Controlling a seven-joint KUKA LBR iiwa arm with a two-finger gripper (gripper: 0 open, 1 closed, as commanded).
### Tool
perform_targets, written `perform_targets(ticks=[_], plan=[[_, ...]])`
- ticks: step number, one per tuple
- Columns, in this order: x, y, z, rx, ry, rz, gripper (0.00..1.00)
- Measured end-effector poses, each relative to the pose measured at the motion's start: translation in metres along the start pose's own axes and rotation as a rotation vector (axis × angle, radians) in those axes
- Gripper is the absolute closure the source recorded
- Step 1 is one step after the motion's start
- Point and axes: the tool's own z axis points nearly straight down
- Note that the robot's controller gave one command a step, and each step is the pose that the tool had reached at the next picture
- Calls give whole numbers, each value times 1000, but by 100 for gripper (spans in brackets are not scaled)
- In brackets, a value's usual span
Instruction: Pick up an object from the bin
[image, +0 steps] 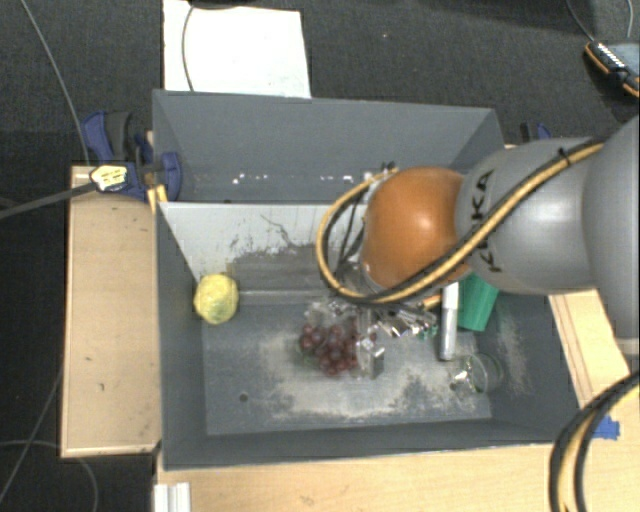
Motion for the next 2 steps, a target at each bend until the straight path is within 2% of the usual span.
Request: perform_targets(ticks=[1,2], plan=[[10,-13,30,0,2,488,0],[5,-16,31,1,-5,46,100]])
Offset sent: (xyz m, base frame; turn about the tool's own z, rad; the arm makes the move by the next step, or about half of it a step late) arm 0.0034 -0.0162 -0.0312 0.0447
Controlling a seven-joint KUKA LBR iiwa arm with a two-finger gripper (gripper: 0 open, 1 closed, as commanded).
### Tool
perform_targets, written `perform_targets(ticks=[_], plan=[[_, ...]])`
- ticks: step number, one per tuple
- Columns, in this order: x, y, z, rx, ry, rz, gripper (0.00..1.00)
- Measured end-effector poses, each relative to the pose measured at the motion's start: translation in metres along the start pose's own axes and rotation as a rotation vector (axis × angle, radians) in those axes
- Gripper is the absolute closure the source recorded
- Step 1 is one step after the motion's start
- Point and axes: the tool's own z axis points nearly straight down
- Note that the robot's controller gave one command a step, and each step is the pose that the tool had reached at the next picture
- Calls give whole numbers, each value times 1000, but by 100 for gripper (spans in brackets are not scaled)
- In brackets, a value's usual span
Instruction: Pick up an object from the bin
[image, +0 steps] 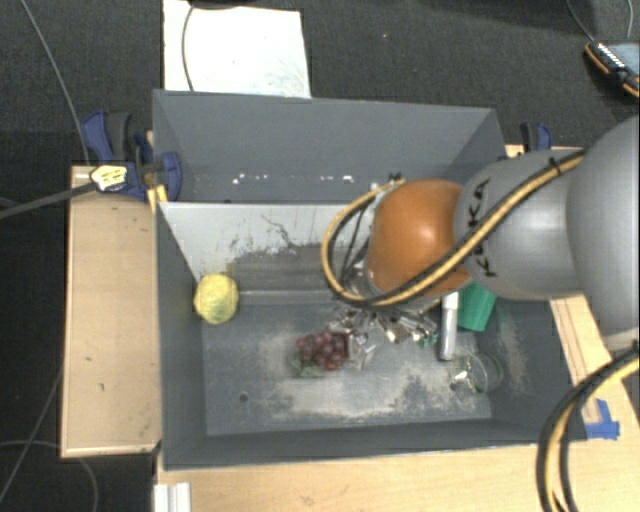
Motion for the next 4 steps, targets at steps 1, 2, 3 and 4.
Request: perform_targets(ticks=[1,2,3,4], plan=[[0,0,0,0,0,0,100],[0,0,-2,0,-2,1,100],[2,1,-25,-3,4,3,100],[0,1,-51,-1,-2,5,100]])
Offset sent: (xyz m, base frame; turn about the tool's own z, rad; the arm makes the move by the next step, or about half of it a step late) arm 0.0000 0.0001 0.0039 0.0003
